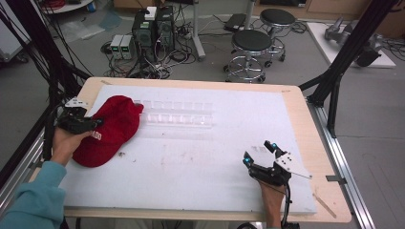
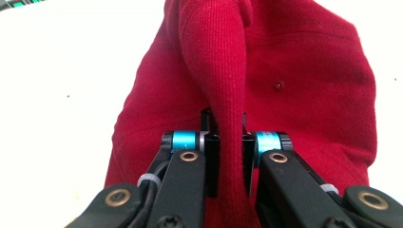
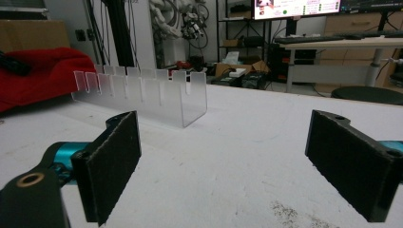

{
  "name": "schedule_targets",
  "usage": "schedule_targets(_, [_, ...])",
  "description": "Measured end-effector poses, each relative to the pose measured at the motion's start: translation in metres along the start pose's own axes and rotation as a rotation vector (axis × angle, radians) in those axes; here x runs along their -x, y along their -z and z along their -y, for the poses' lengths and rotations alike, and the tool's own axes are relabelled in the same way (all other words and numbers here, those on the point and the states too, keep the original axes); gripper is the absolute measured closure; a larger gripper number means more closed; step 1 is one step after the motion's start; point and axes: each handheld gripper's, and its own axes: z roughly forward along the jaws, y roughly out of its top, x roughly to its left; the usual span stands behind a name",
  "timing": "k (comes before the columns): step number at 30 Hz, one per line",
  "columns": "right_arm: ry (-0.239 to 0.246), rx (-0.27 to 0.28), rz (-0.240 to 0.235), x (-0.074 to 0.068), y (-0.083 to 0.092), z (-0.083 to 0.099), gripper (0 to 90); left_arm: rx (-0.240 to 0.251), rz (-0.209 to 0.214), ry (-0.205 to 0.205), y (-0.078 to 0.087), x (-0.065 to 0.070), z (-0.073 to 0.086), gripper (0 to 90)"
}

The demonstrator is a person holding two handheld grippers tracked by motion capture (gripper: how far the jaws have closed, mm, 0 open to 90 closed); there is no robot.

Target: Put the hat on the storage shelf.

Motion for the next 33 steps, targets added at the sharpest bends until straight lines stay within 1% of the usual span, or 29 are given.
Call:
schedule_targets(2, [0.001,0.001,0.002,0.0,0.0,0.0,10.6,0.009,0.002,0.002,0.002,0.0,-0.001,86.6])
schedule_targets(3, [0.002,0.001,0.002,0.0,0.0,0.0,10.6,0.026,-0.001,0.007,0.004,0.001,-0.003,86.6])
schedule_targets(4, [0.003,0.001,0.002,0.0,0.0,0.0,10.7,0.026,-0.001,0.007,0.004,0.001,-0.003,86.6])
schedule_targets(7, [0.003,0.001,0.001,0.0,0.0,0.0,10.6,0.059,-0.008,0.0,0.014,0.001,-0.011,86.7])
schedule_targets(9, [0.004,0.001,0.002,0.0,0.0,0.0,10.7,0.066,-0.008,-0.001,0.016,0.001,-0.013,86.7])
schedule_targets(10, [0.003,0.001,0.002,0.0,0.0,0.0,10.7,0.087,-0.01,0.002,0.021,0.001,-0.016,86.7])
schedule_targets(12, [0.003,0.001,0.002,0.0,0.0,0.0,10.7,0.093,-0.011,0.001,0.022,0.001,-0.018,86.7])
schedule_targets(16, [0.005,0.001,0.002,0.0,0.0,0.0,10.7,0.11,-0.009,-0.009,0.027,0.002,-0.028,86.8])
schedule_targets(17, [0.007,0.003,0.001,0.0,0.0,0.0,10.7,0.11,-0.009,-0.009,0.027,0.002,-0.028,86.8])
schedule_targets(19, [0.008,0.003,0.0,0.0,0.0,0.0,10.7,0.129,-0.006,-0.004,0.029,0.003,-0.034,86.7])
schedule_targets(21, [0.008,0.003,0.001,0.0,0.0,0.0,10.6,0.133,-0.005,-0.005,0.03,0.003,-0.036,86.7])
schedule_targets(22, [0.007,0.003,0.0,0.0,0.0,0.0,10.7,0.142,-0.008,-0.01,0.032,0.004,-0.04,86.7])
schedule_targets(23, [0.007,0.003,0.0,0.0,0.0,0.0,10.6,0.142,-0.008,-0.01,0.032,0.004,-0.04,86.8])
schedule_targets(24, [0.004,0.001,0.002,0.0,0.0,0.0,10.6,0.151,-0.009,-0.013,0.035,0.005,-0.044,86.7])
schedule_targets(26, [0.004,0.001,0.002,0.0,0.0,0.0,10.7,0.154,-0.011,-0.022,0.038,0.006,-0.047,86.8])
schedule_targets(31, [0.003,0.0,0.002,0.0,0.0,0.0,10.7,0.172,-0.007,-0.02,0.043,0.008,-0.051,86.7])
schedule_targets(33, [-0.001,0.0,0.003,0.0,0.0,0.0,10.7,0.174,-0.008,-0.034,0.046,0.009,-0.053,86.7])
